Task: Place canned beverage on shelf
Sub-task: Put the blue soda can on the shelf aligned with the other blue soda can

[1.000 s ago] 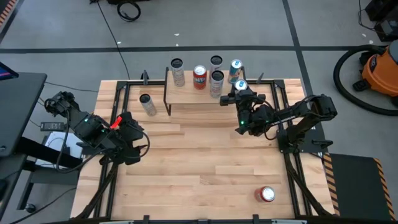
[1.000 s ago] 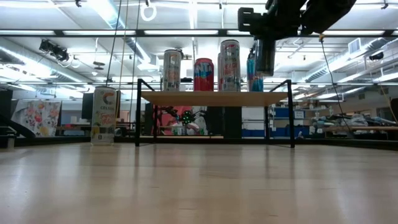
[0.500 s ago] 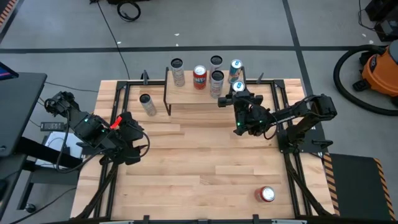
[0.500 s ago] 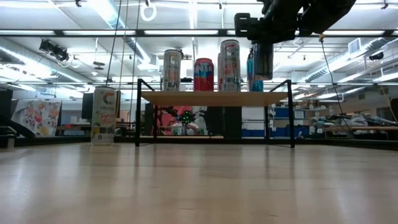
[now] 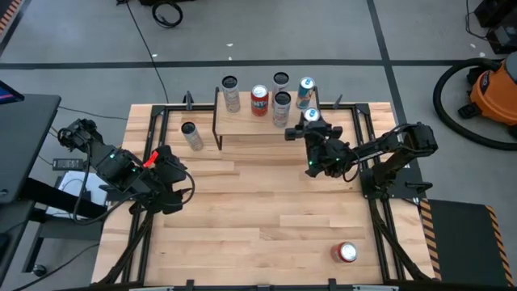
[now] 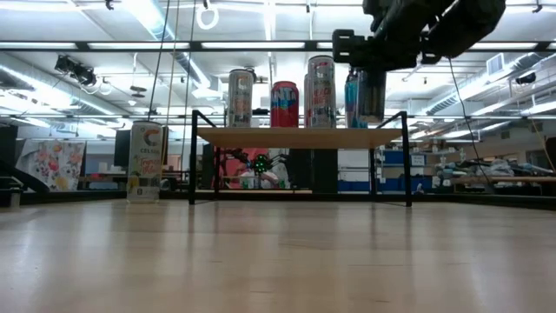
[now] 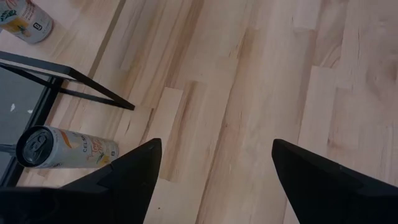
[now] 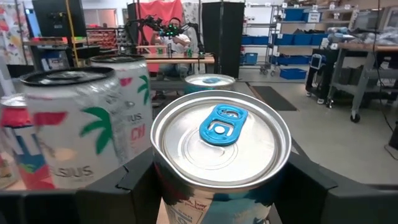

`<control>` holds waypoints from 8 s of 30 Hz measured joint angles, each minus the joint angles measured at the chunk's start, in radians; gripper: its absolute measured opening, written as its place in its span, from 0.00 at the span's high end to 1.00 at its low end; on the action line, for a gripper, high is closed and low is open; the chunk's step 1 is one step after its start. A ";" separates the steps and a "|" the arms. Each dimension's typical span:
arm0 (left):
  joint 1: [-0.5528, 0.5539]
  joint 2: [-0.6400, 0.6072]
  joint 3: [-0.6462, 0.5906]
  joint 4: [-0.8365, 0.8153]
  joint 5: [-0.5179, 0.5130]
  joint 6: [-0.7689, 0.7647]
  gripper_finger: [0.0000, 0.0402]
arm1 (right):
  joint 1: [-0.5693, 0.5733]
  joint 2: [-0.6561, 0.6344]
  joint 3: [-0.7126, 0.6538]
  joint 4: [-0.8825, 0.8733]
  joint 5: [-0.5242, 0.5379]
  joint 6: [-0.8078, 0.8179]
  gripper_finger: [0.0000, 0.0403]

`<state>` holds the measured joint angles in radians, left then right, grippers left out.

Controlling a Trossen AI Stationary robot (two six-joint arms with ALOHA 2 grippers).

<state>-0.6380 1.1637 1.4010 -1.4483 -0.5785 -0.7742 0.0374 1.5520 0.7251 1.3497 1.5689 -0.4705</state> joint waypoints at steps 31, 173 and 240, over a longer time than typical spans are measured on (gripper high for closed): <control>0.000 0.000 0.000 0.000 0.000 0.000 0.21 | -0.009 0.000 0.021 -0.145 0.001 0.102 0.38; 0.000 0.000 0.000 0.008 0.001 -0.001 0.21 | 0.000 0.000 0.014 -0.161 0.001 0.121 0.33; 0.190 0.008 0.000 0.199 0.105 0.262 0.21 | -0.067 -0.001 0.016 -0.004 -0.080 -0.076 0.26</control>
<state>-0.4480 1.1717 1.4006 -1.2493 -0.4740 -0.5125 -0.0296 1.5513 0.7410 1.3459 1.4893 -0.5468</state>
